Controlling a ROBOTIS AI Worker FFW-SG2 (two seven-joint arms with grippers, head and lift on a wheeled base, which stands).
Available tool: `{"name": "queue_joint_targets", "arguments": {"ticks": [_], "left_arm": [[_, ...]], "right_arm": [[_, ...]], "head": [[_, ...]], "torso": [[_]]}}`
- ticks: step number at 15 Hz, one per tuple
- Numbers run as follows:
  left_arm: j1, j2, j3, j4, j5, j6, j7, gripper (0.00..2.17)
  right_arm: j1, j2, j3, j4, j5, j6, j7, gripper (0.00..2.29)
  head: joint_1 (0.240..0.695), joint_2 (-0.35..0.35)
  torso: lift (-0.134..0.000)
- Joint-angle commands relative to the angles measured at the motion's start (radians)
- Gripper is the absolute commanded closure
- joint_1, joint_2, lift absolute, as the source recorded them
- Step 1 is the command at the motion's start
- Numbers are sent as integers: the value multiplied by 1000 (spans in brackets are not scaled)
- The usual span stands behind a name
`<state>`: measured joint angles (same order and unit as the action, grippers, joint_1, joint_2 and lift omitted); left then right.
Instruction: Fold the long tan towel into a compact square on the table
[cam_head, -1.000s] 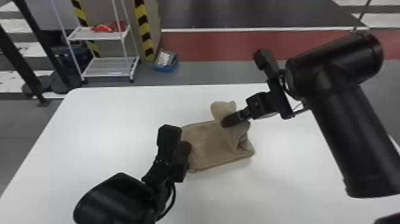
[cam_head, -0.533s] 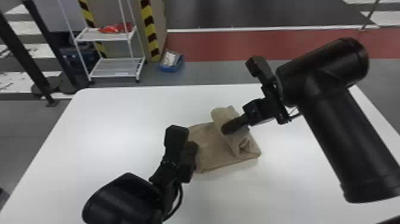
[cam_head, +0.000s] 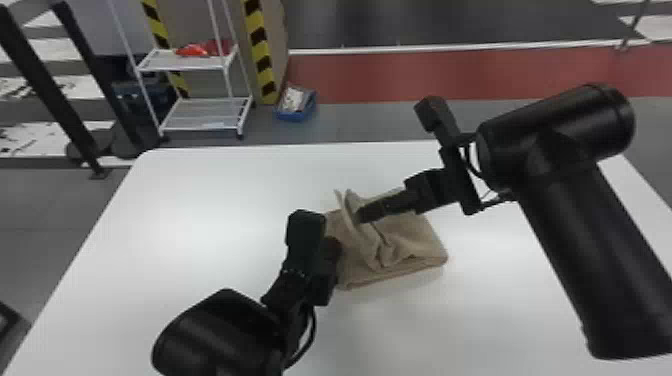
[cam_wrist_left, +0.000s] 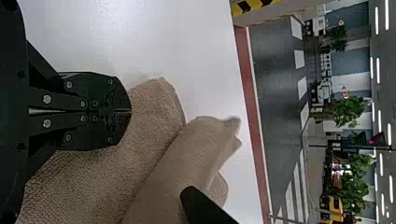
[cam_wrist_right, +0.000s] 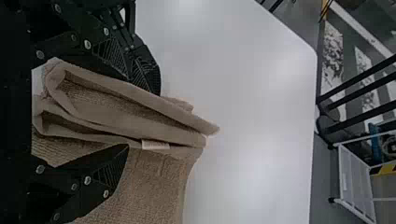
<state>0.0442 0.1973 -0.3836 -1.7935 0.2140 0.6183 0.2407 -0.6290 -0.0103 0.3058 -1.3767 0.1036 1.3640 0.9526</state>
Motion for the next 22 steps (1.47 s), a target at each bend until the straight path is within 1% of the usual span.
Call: {"name": "queue_joint_targets", "arguments": {"ticks": [1, 3, 5, 8, 9, 10, 11, 12, 13, 14, 16, 17, 18, 19, 20, 21, 22], "left_arm": [[-4, -1, -1, 11, -1, -5, -1, 2142], [-7, -1, -1, 11, -1, -5, -1, 2142], [-9, -1, -1, 11, -1, -5, 0, 2142], [-7, 1, -1, 3, -1, -5, 2, 2142], [-7, 4, -1, 3, -1, -5, 2, 2142], [-6, 4, -1, 2, -1, -5, 2, 2142], [-4, 7, 0, -4, -1, -2, 5, 2142], [-1, 8, 0, -7, -1, -5, 9, 2142], [3, 8, 2, -9, -1, -2, 11, 2142], [5, 10, 0, -10, -1, -2, 11, 2142], [9, 10, 0, -15, -1, 1, 12, 2142], [11, 10, 2, -21, -1, 1, 12, 2142], [13, 10, 3, -23, -1, 4, 12, 2142], [13, 10, 3, -23, -1, 10, 12, 2142], [13, 10, 3, -23, -1, 13, 12, 2142], [13, 10, 3, -23, -1, 16, 12, 2142], [11, 10, 2, -23, -2, 19, 12, 2142]], "right_arm": [[45, 0, -56, -35, -87, -110, 0, 110], [68, -5, -108, -61, -134, -113, 0, 110], [97, -13, -137, -116, -140, -88, 0, 110], [163, -57, -182, -213, -194, -67, 6, 113], [192, -77, -197, -243, -200, -67, 15, 289], [218, -105, -214, -268, -213, -67, 26, 741], [247, -123, -229, -295, -214, -61, 44, 1767], [279, -131, -249, -326, -214, -52, 60, 2132], [307, -142, -278, -346, -232, -48, 110, 2152], [325, -155, -287, -361, -237, -48, 126, 2213], [390, -181, -295, -400, -234, -82, 146, 2219], [450, -184, -295, -424, -206, -183, 147, 2219], [509, -184, -295, -447, -174, -309, 138, 2219], [569, -183, -294, -456, -133, -447, 120, 2219], [612, -183, -294, -458, -110, -561, 94, 2219], [647, -183, -298, -459, -88, -641, 63, 2219], [689, -183, -298, -466, -61, -720, 15, 2219]], "head": [[695, 109], [695, 119], [695, 120], [695, 107], [695, 101], [695, 95], [695, 87], [695, 68], [695, 60], [695, 54], [695, 42], [695, 30], [695, 25], [695, 20], [695, 16], [695, 12], [695, 8]], "torso": [[-125], [-125], [-125], [-125], [-125], [-125], [-125], [-125], [-125], [-125], [-125], [-125], [-125], [-125], [-125], [-125], [-125]]}}
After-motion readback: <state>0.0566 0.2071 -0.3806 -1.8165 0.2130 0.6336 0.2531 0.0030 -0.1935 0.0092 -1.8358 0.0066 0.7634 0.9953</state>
